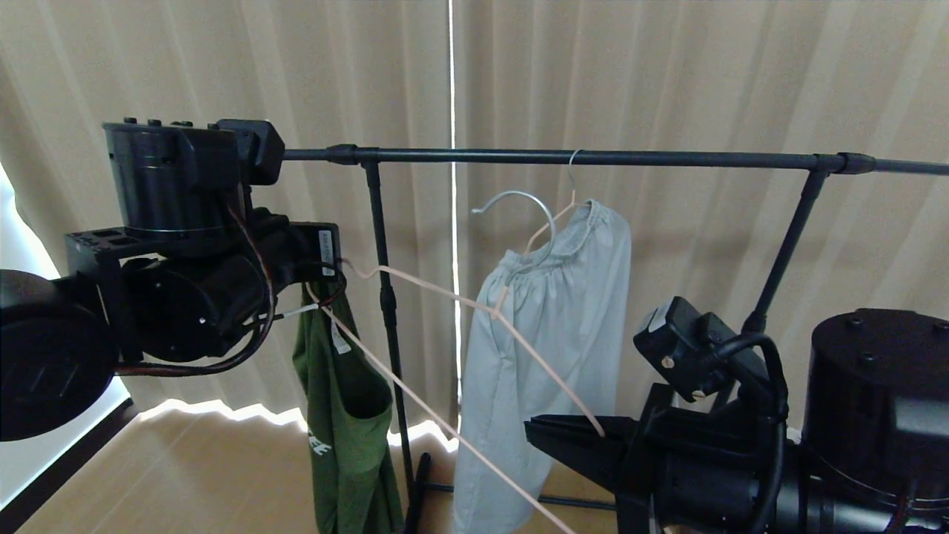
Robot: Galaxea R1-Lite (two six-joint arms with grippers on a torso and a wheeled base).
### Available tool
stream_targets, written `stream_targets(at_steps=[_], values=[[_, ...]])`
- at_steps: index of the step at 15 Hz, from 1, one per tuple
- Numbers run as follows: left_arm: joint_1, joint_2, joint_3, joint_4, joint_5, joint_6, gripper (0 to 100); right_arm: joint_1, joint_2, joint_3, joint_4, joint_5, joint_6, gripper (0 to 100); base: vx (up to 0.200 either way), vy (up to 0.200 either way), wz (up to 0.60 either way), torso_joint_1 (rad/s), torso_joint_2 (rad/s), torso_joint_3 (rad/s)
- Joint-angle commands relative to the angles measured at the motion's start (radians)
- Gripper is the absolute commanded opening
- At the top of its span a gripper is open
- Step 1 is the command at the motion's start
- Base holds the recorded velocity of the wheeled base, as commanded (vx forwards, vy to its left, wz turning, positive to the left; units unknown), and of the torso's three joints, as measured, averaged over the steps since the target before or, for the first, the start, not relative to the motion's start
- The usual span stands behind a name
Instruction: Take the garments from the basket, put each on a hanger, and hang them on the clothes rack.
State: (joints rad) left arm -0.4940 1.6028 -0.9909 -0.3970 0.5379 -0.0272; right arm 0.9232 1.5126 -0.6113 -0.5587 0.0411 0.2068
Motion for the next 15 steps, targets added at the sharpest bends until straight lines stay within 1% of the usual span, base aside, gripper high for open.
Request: stream_targets(at_steps=[1,2,4,12,15], values=[[0.026,0.0,-0.002,0.0,0.001,0.001,0,0.0,-0.008,0.01,0.0,0.0,0.0,0,0.0,0.0,0.0,0.0,0.0,0.0],[0.042,0.0,0.001,0.0,-0.001,0.001,0,0.0,-0.011,0.01,0.0,-0.001,-0.001,0,0.0,0.0,0.0,0.0,0.0,0.0],[0.04,-0.001,0.009,0.0,0.001,0.001,0,0.002,-0.012,0.008,-0.001,-0.001,-0.001,0,0.0,0.0,0.0,0.0,0.0,0.0],[-0.026,-0.006,0.021,0.0,0.001,0.0,0,0.0,0.015,-0.01,-0.003,0.002,0.0,0,0.0,0.0,0.0,0.0,0.0,0.0],[-0.032,-0.024,0.034,0.0,0.022,0.0,0,-0.026,0.052,-0.044,-0.001,-0.001,0.023,0,0.0,0.0,0.0,0.0,0.0,0.0]])
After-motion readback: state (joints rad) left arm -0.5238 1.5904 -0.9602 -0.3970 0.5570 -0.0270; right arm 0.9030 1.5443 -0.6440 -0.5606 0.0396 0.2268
